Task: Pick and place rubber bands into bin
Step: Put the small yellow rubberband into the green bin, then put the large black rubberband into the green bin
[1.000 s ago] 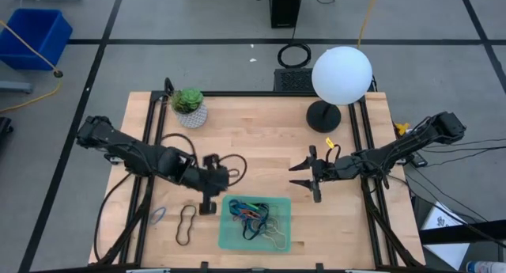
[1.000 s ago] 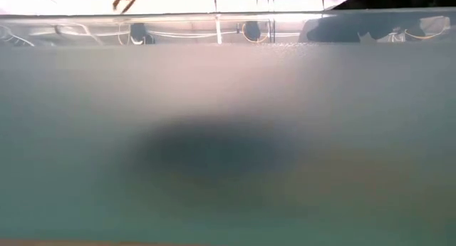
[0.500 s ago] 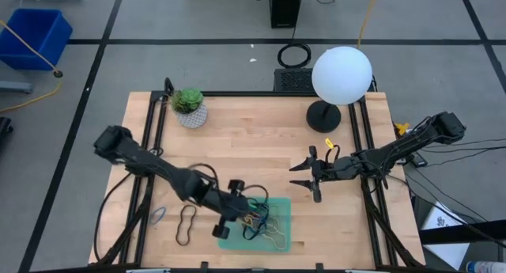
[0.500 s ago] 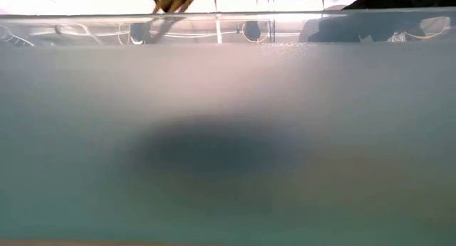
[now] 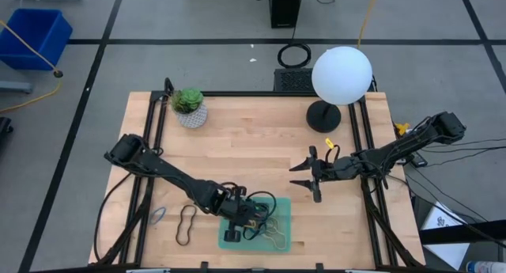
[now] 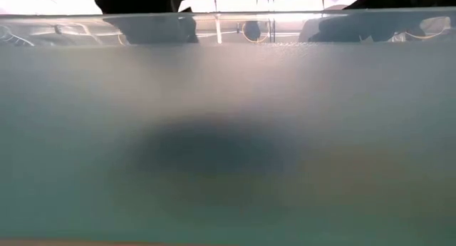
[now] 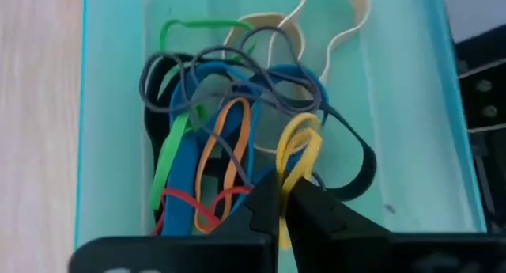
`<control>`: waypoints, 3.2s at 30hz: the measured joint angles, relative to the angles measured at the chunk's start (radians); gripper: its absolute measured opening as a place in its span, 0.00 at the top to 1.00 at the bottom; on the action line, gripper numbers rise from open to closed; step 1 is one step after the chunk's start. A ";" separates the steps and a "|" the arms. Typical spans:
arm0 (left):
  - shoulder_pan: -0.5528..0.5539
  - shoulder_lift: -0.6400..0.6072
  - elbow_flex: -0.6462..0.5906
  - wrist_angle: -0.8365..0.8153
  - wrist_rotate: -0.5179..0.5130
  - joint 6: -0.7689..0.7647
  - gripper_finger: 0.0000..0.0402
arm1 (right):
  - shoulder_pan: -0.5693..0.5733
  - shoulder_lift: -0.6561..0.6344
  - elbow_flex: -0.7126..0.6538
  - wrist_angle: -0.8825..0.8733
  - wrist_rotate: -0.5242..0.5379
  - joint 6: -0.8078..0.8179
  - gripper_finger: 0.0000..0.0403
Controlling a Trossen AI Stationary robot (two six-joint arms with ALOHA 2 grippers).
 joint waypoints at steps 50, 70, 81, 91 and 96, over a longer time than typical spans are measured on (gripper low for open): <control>-0.157 -0.210 0.017 -0.623 -0.076 -0.516 0.40 | 0.000 0.000 -0.070 0.073 0.002 0.059 0.55; -0.274 -0.302 -0.392 -0.577 -0.027 -0.848 0.40 | 0.000 0.000 -0.116 0.260 0.000 0.024 0.56; -0.264 -0.305 -0.494 -0.373 0.003 -0.846 0.40 | 0.000 0.000 -0.116 0.261 0.000 0.024 0.56; -0.264 -0.310 -0.575 -0.254 0.037 -0.866 0.40 | 0.000 0.000 -0.116 0.261 0.000 0.024 0.56; -0.264 -0.309 -0.576 -0.240 0.026 -0.865 0.40 | 0.000 0.000 -0.116 0.261 0.000 0.023 0.57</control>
